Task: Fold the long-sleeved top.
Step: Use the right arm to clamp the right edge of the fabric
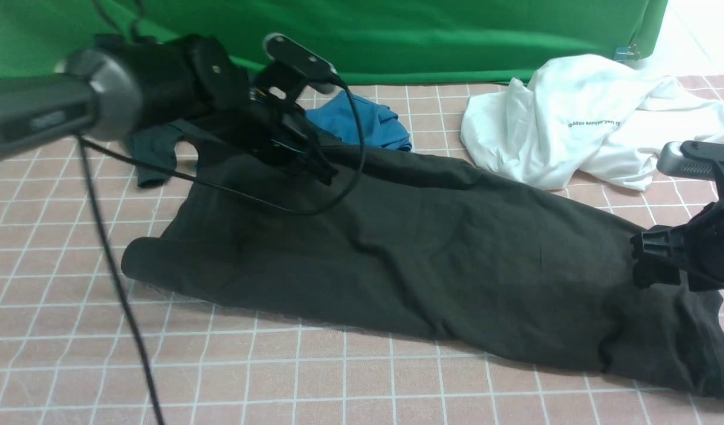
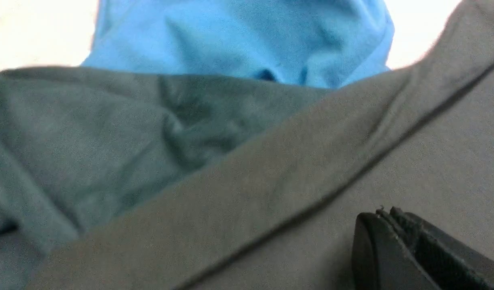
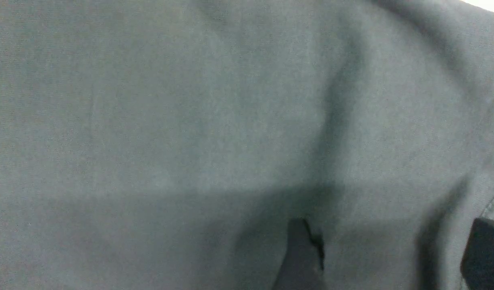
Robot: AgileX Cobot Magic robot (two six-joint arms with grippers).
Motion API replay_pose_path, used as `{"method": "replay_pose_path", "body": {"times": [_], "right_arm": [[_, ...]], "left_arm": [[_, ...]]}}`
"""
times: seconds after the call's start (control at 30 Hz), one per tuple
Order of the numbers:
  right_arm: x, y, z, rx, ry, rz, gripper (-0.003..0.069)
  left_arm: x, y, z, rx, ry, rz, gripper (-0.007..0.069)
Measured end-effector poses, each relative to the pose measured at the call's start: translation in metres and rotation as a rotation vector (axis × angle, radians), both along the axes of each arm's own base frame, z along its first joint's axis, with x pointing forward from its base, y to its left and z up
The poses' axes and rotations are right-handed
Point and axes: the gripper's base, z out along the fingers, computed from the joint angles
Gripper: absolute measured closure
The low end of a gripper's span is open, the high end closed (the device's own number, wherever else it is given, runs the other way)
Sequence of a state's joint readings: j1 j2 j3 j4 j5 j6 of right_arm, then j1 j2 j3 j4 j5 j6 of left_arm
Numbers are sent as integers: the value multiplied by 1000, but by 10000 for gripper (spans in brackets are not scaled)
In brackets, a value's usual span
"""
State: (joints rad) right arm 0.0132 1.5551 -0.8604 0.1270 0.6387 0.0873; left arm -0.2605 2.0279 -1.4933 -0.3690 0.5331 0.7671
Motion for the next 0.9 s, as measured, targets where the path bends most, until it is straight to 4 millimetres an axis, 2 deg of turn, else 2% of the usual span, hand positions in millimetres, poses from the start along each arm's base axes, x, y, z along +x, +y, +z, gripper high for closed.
{"method": "replay_pose_path", "body": {"times": [0.17,0.33,0.4,0.43,0.53,0.6,0.67,0.7,0.8,0.9], "right_arm": [[0,0,0,0,0,0,147],[-1,0,0,-1,11,2,147],[-2,-1,-1,-8,23,8,144],[-3,-3,-1,-10,37,5,130],[-5,-9,-2,-10,63,-17,97],[-9,-22,-3,-7,102,-60,53],[-13,-32,-5,-4,125,-107,38],[-13,-34,-5,-1,128,-119,36],[-21,-37,-14,11,156,-180,29],[-22,-37,-22,22,121,-222,6]], "left_arm": [[18,-2,-5,58,-106,-15,607],[48,12,1,136,-355,10,607],[57,22,11,141,-419,35,607],[62,28,25,142,-451,49,607],[61,35,45,133,-442,65,607],[49,39,68,96,-384,90,607],[34,38,90,33,-351,113,607],[31,38,94,27,-352,114,607],[-3,28,114,-30,-330,93,607],[-39,13,116,-34,-327,41,607]]}}
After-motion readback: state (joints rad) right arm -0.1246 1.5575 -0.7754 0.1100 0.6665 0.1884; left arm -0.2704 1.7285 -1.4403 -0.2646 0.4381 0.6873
